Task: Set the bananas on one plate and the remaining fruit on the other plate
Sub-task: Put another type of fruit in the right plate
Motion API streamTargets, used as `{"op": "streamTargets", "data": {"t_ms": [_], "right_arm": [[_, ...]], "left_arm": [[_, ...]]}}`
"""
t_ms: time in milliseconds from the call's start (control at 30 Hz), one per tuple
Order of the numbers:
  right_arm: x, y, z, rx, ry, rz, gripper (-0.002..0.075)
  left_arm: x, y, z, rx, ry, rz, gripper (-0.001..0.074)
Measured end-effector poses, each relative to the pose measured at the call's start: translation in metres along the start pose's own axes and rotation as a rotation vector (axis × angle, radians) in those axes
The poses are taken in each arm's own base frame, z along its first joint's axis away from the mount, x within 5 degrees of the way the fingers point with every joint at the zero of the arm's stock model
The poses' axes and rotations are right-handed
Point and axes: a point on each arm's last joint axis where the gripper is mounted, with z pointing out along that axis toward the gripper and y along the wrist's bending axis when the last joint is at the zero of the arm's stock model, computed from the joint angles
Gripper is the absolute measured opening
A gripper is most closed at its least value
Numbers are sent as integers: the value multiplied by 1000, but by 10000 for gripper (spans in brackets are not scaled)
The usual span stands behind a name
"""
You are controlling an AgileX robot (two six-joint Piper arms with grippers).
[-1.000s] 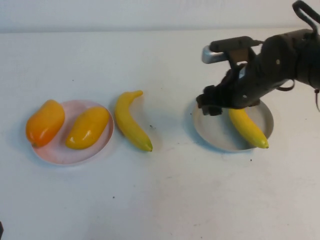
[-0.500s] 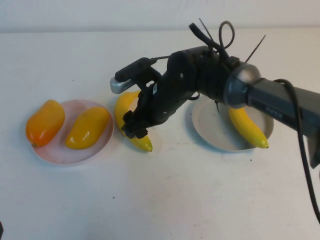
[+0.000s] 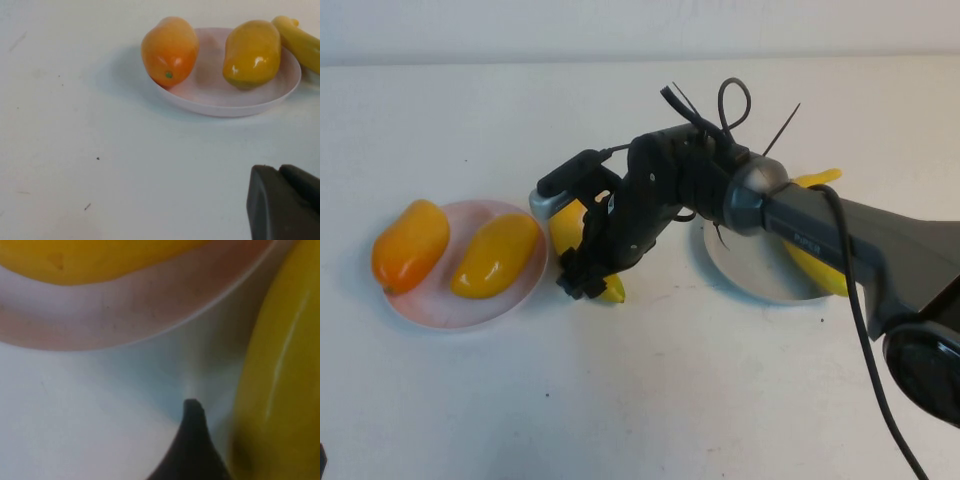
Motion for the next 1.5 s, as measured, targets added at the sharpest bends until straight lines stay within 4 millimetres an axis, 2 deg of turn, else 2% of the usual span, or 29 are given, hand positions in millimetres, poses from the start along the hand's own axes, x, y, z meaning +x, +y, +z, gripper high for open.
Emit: {"op": "streamTargets", "data": {"t_ms": [100,200,333,400,567,667,733,867,1100,1367,1500], "right_arm": [[1,-2,2,16,5,-15,438],[1,-5,2,47,9,-24,335],[-1,-8,-4,89,-1,65,308],[-1,-8,-14,108,-10,112,307],[12,-14,-68,156,-48,261,307],[39,-28,-93,190,-52,337,306],[58,-38,-100,210,-42,369,306],[82,-59,-100,252,-13,412,306],[92,-75,-94,269,15,457,315],[96,-76,-91,269,48,485,452],[96,-74,-98,270,41,485,464]], "left_arm": [[0,0,0,0,0,0,-4],[0,0,0,0,0,0,-4],[0,0,0,0,0,0,-4],[0,0,0,0,0,0,-4],[0,0,0,0,0,0,-4],[0,0,0,0,0,0,-4],[0,0,0,0,0,0,-4],[0,0,0,0,0,0,-4],[0,0,0,0,0,0,-4],[0,0,0,0,0,0,-4],[0,0,0,0,0,0,-4]]}}
